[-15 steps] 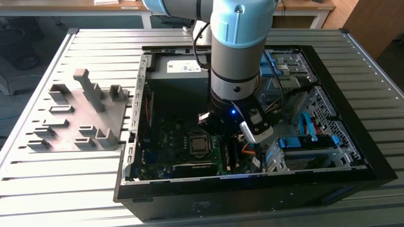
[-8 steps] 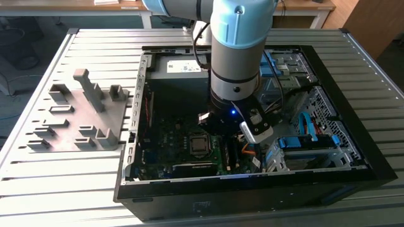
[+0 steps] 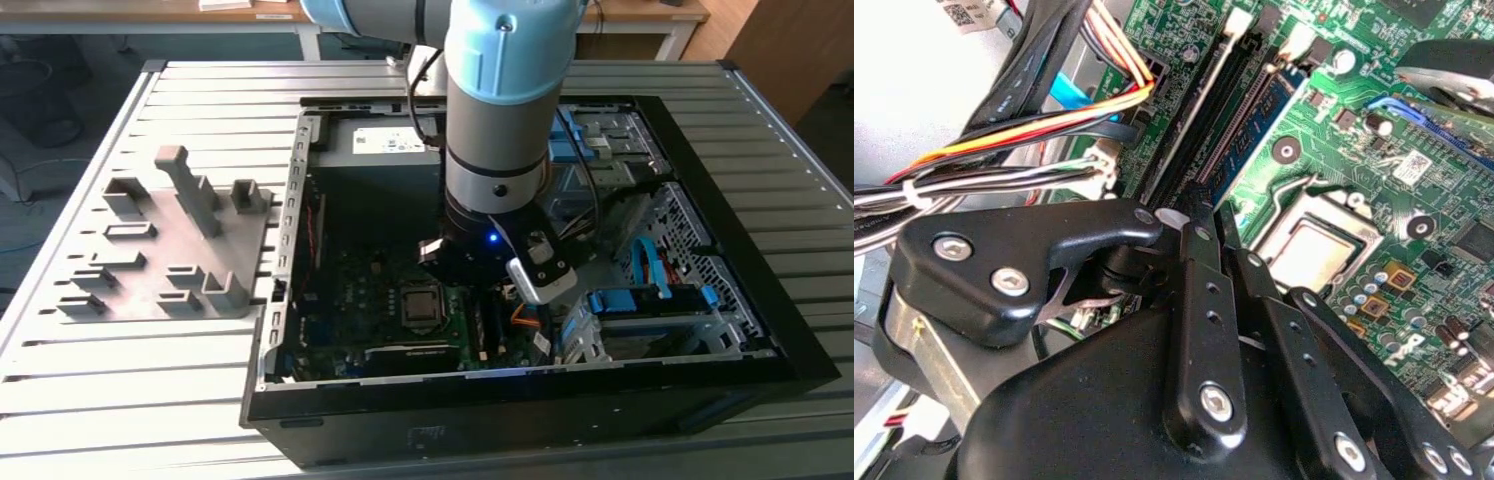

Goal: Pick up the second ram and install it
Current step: 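Insert the second ram into the second slot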

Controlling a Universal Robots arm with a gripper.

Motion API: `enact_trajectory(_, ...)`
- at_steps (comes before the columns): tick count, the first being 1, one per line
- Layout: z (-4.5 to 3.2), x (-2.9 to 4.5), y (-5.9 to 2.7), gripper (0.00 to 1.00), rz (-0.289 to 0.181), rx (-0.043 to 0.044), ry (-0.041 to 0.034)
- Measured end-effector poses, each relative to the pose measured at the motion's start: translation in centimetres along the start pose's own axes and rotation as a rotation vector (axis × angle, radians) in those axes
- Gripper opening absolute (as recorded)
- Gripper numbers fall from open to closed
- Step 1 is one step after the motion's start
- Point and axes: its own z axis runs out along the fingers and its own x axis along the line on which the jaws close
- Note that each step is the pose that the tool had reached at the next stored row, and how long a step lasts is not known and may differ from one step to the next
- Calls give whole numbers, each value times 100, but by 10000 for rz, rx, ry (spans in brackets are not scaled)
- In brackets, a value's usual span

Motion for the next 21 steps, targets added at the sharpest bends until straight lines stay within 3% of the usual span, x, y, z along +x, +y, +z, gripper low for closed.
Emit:
enact_trajectory(7,-35,-2,0,14,0,1,-2)
enact_trajectory(21,-17,-9,1,14,-2,-15,4)
